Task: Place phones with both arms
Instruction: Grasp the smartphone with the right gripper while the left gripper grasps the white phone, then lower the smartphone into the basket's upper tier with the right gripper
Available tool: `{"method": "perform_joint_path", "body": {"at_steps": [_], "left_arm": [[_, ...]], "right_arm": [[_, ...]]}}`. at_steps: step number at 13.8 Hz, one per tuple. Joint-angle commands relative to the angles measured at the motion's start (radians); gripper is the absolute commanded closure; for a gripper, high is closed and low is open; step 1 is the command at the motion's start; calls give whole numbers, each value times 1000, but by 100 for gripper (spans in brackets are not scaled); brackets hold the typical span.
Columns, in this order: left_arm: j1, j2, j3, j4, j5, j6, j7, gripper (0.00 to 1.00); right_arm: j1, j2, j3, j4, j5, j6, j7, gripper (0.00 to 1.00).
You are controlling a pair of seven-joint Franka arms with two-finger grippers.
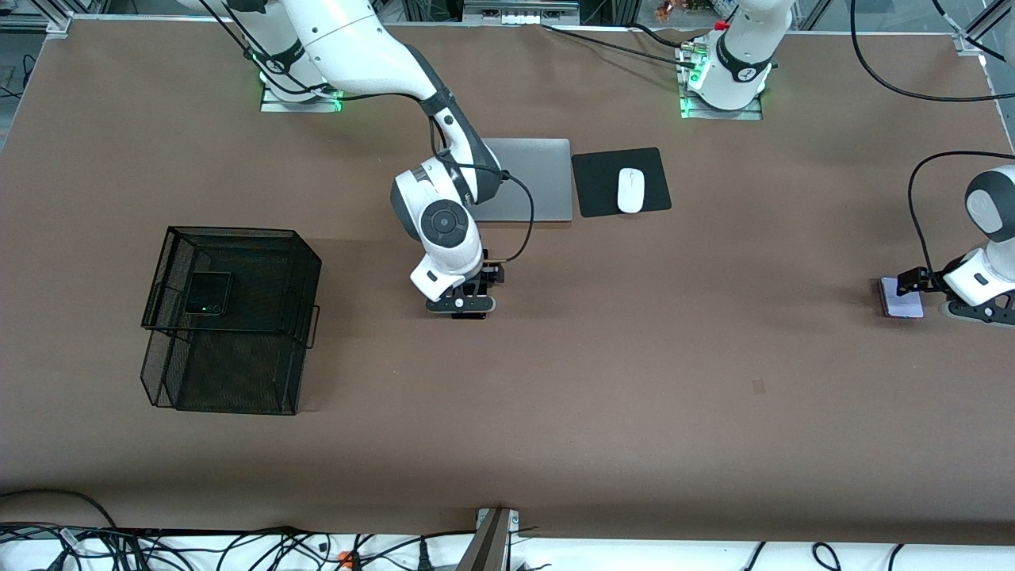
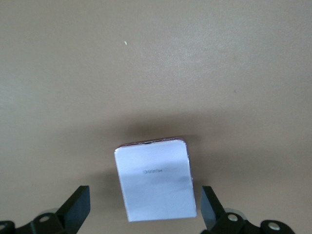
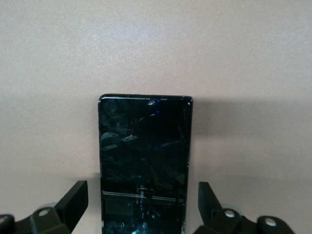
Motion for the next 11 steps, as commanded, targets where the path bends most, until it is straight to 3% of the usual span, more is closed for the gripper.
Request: {"method": "perform_joint_path", "body": {"at_steps": [1,6,10,11], "left_arm": [[32,9,-18,-18,-47,47,18,0],[162,61,-116,-18,-76,115,-2,0],[169,71,-128,-23,-88,132,-71,0],[163,71,-128,-35,-88,156,-99,0]], "right_arm": [[-3,0,4,-9,53,23,-34,0],[3,1,4,-30,54,23,-48,0],[11,6,4,-43,50,55,-48,1],[23,7,4,-55,47,72,-48,7]]}}
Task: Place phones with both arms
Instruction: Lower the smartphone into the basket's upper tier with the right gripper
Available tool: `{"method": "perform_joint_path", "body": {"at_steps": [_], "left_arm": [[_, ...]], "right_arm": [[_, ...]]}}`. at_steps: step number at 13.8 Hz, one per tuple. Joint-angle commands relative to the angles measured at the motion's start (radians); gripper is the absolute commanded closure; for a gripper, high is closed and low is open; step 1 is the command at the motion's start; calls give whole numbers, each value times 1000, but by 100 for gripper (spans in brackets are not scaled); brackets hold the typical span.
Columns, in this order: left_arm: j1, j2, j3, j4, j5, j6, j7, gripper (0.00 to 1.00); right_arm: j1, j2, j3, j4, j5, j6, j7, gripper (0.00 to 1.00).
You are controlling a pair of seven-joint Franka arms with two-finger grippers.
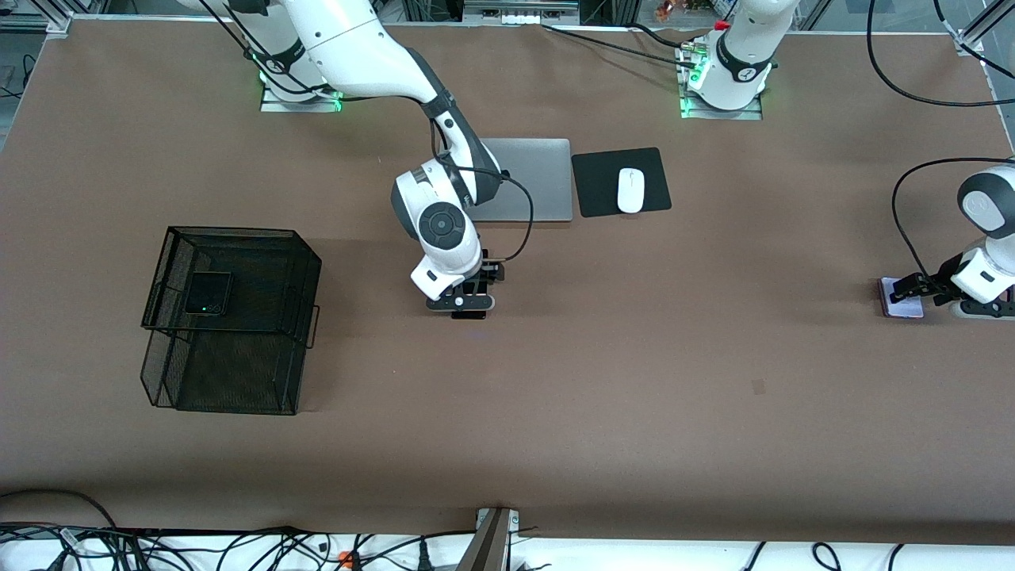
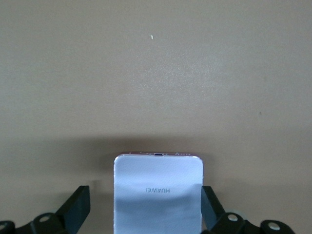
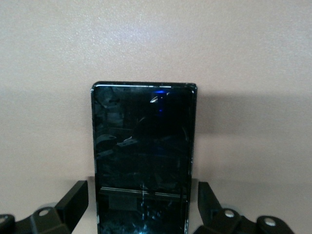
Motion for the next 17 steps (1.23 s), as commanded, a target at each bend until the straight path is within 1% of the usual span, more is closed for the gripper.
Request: {"method": "perform_joint_path", "body": {"at_steps": [1,2,4,5,7,9,11,12,13,14,15,16,17], "left_arm": [[-9,-6,-14,-37,-23,60,-74,0],[-17,-6,-13,-40,-23,63,-84,0],[-16,-3,-12,-46,-23,77,-82,0],[-14,3,-12,-54,-23,96,-82,0],[-10,17,-12,-62,-23,126,-85,0],[-6,18,-9,-62,-18,126,-88,0],[-8,17,-8,-60,-16,126,-91,0],[-8,14,-8,-59,-16,126,-91,0],[-8,12,-6,-55,-15,126,-91,0],[-8,8,-6,-55,-13,123,-91,0],[-8,6,-5,-55,-10,123,-90,0],[-6,2,-2,-55,-9,121,-85,0],[-6,-1,0,-55,-9,118,-85,0]], "right_arm": [[24,2,-3,-32,13,62,-23,26],[26,0,-3,-32,15,65,-14,99],[26,-24,-11,-27,21,57,18,100],[26,-56,-30,-27,21,44,17,100],[24,-139,-125,-9,10,-63,-1,100],[24,-216,-246,4,7,-162,-58,100],[23,-251,-361,4,9,-226,-191,100],[21,-254,-421,4,10,-245,-280,100],[12,-253,-466,4,13,-246,-369,100],[-12,-247,-486,4,15,-239,-441,100],[-48,-241,-486,4,12,-230,-496,100],[-86,-221,-486,5,12,-198,-524,100],[-115,-195,-486,4,12,-134,-558,100]]}}
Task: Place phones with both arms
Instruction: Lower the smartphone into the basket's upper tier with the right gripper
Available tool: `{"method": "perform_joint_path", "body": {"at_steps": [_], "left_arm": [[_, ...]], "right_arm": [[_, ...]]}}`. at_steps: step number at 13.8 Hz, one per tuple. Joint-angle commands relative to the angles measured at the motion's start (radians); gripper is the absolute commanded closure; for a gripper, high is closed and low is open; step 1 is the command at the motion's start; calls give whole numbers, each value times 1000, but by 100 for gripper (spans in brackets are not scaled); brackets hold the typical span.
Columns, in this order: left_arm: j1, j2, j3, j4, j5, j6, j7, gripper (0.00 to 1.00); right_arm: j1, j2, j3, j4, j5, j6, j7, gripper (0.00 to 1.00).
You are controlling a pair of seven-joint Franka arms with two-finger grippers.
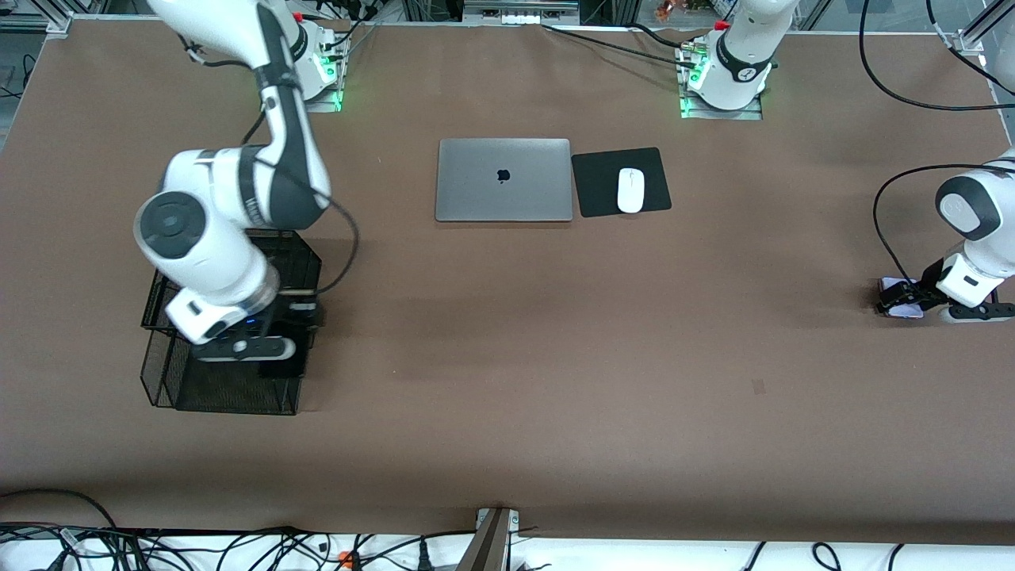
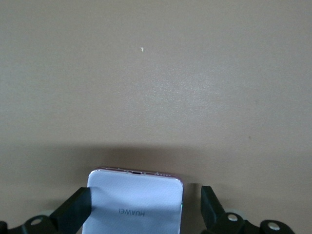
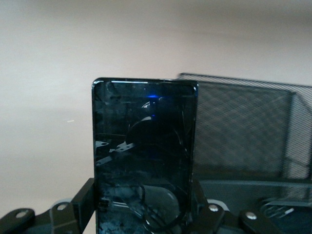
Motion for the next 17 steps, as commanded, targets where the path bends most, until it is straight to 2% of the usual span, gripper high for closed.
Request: {"method": "perform_joint_path", "body": {"at_steps": [1,3,6,9,13,14,17], "left_arm": [[5,-22,4,-7,-9,1,8,0],[17,-23,4,-10,-7,1,18,0],[24,-19,4,-12,-7,4,19,0],[25,-20,4,-24,-7,7,7,0],[24,-13,3,-26,-7,12,2,0],[22,-8,3,-24,-7,12,2,0],[22,6,3,-24,-7,32,1,0]], "right_arm": [[-77,73,3,5,12,155,-127,100],[-149,120,11,5,23,278,-211,100],[-203,156,48,5,25,346,-216,100],[-210,182,68,-3,78,339,-217,100],[-218,185,68,-7,78,251,-252,100],[-220,190,68,-7,78,251,-278,97],[-226,200,69,-9,80,236,-292,58]]}}
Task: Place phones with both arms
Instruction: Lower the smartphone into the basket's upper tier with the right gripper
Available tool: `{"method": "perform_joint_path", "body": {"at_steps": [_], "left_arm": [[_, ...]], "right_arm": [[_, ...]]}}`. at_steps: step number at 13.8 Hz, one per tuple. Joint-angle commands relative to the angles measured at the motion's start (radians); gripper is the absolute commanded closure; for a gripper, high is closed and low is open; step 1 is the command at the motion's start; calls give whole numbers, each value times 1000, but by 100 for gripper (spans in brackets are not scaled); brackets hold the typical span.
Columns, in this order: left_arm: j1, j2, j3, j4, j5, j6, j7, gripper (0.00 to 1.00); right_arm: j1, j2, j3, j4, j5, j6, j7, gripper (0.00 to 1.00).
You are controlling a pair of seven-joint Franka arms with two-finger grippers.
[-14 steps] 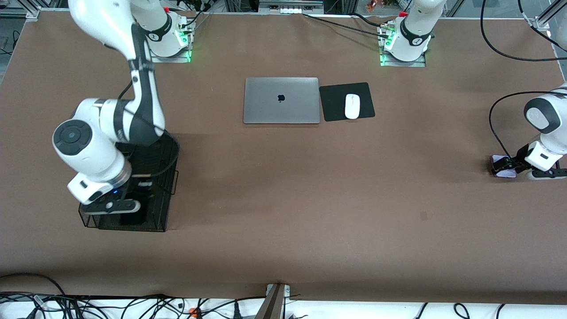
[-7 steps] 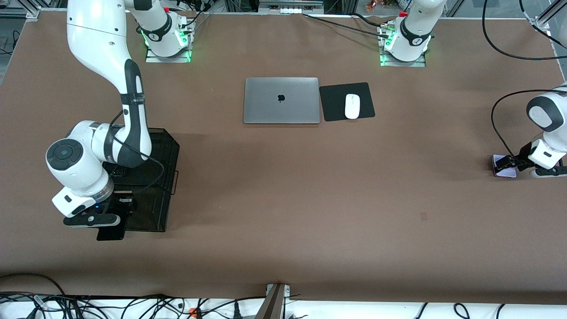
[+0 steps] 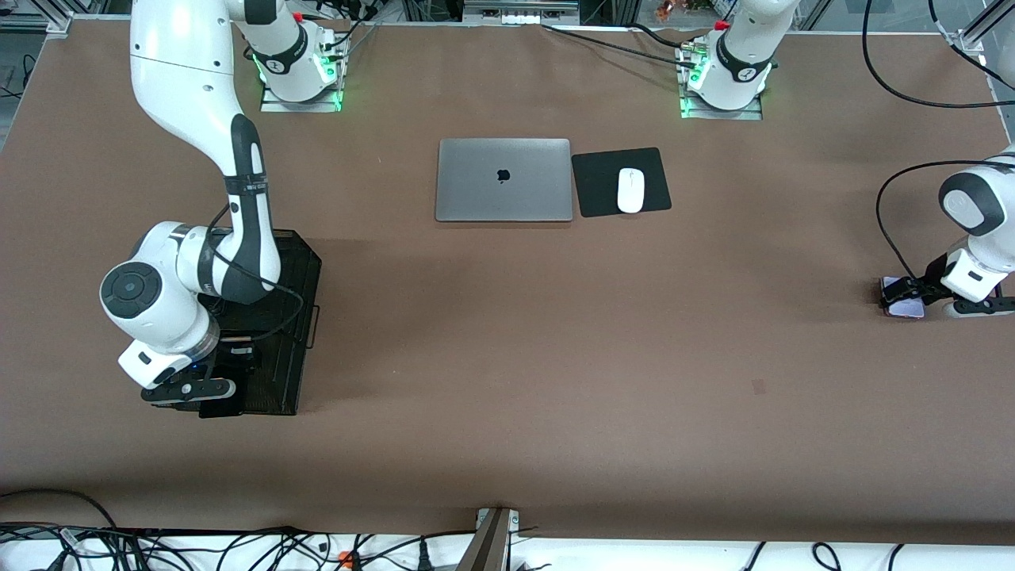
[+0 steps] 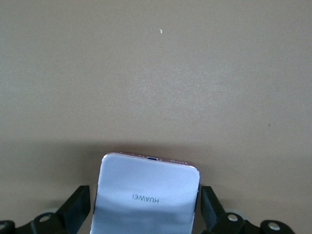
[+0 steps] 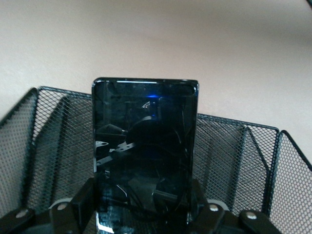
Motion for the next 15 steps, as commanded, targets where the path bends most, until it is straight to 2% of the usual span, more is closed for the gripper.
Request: {"method": "perform_joint_path", "body": {"at_steps": [1,2,3,4,5,6,9,10,12,14,15], "left_arm": [[3,6,-4,-10,-9,28,0,0],[1,6,-4,-10,-9,28,0,0],[3,7,-4,-10,-9,28,0,0],[3,7,-4,-10,-9,28,0,4],[3,9,-4,-10,-9,28,-1,19],[3,7,-4,-8,-9,28,-7,42],[1,6,-4,-7,-9,25,-16,93],[0,6,-4,-2,-9,20,-27,100],[-15,-5,-6,18,-9,-22,-53,100],[-72,-16,-7,113,-9,-219,-94,100],[-104,-24,-9,159,-9,-310,-127,100]], "right_arm": [[-11,0,6,8,25,-33,-39,52],[-11,0,6,8,27,-34,-37,25],[-13,0,7,10,28,-33,-36,4],[-13,-2,6,11,45,-34,-37,1],[-13,-2,6,11,57,-34,-37,1],[-13,-2,6,11,58,-34,-37,0],[-13,-3,4,22,58,-27,-39,0],[-13,-3,4,29,56,-25,-39,0],[-19,-3,5,69,58,-22,-37,1],[-40,-8,6,130,70,-51,-40,4],[-51,-9,6,166,73,-121,-39,6]]}}
